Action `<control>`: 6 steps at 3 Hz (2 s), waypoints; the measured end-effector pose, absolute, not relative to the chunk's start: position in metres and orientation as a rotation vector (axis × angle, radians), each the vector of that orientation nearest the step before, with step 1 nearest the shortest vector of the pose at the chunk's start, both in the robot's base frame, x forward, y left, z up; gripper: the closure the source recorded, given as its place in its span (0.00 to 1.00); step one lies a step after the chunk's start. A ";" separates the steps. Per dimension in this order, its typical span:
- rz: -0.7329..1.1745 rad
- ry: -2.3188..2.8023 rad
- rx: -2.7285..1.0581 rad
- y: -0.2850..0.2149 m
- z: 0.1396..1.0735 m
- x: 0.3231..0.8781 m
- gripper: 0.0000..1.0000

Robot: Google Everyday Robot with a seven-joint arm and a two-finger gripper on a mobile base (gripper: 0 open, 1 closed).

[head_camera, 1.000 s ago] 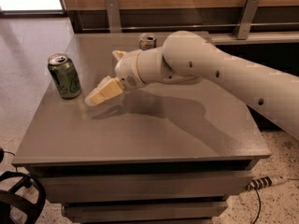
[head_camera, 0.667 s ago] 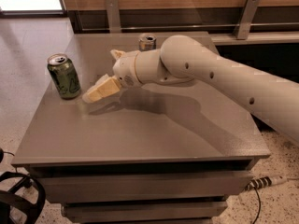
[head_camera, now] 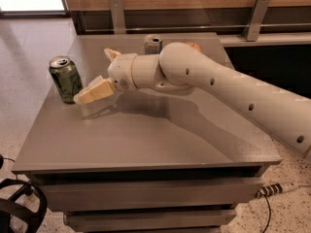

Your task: Knock green can over

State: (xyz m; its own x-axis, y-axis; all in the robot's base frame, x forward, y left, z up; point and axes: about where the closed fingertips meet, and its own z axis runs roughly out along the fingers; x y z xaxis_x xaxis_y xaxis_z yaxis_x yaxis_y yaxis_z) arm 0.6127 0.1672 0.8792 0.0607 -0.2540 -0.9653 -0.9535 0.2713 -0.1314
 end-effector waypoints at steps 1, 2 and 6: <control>0.830 1.404 -1.213 0.182 0.881 0.609 0.00; 0.903 1.401 -1.262 0.218 0.867 0.602 0.00; 0.962 1.393 -1.296 0.246 0.857 0.594 0.72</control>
Offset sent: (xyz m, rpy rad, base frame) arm -0.0139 0.0774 -0.0229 0.0071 0.0688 0.1511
